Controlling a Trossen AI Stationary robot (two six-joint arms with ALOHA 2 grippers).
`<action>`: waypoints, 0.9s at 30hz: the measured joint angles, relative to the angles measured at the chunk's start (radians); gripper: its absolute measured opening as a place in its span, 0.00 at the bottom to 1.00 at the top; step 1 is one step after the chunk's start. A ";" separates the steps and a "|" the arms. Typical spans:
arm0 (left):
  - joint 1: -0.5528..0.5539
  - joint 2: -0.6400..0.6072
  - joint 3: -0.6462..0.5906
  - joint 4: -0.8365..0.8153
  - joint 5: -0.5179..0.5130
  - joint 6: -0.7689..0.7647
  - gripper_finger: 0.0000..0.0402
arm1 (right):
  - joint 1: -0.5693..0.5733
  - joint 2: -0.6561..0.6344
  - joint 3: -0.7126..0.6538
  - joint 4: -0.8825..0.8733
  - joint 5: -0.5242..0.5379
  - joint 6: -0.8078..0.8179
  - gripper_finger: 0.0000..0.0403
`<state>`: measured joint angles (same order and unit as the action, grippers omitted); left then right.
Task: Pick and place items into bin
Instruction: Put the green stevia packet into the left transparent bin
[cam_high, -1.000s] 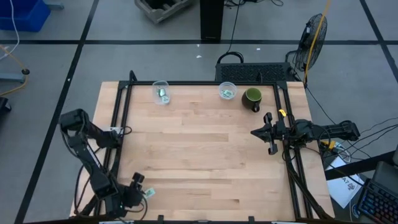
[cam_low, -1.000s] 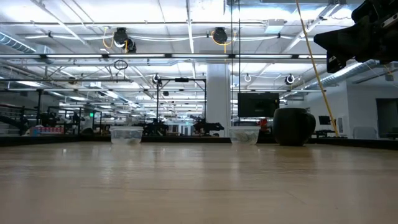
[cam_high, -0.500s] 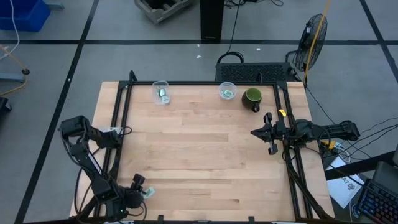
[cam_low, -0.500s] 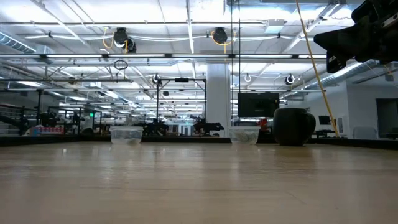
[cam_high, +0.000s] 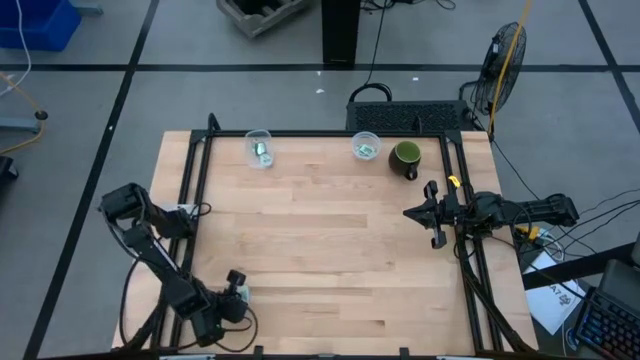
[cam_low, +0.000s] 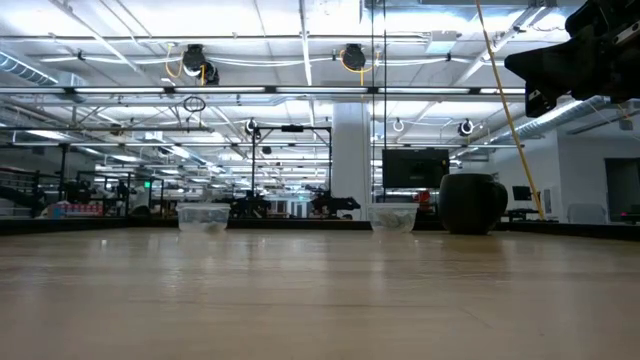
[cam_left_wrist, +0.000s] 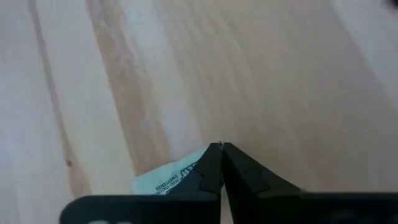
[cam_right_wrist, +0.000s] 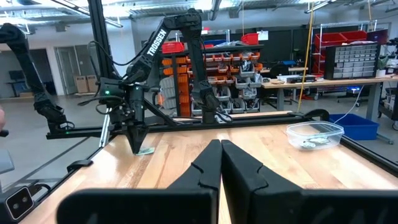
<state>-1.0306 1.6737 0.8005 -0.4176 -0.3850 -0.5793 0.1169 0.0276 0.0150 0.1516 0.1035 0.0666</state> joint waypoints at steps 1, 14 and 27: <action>0.011 0.000 0.000 0.000 0.000 0.001 0.03 | 0.000 0.000 0.000 0.000 0.000 0.000 0.01; 0.167 -0.106 -0.002 -0.041 -0.031 0.152 0.02 | 0.000 0.000 0.000 0.000 0.000 0.000 0.01; 0.362 -0.365 -0.002 -0.172 -0.145 0.392 0.02 | 0.000 0.000 0.000 0.000 0.000 0.000 0.01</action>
<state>-0.6690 1.3087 0.7986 -0.5894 -0.5297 -0.1868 0.1169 0.0276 0.0150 0.1516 0.1032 0.0666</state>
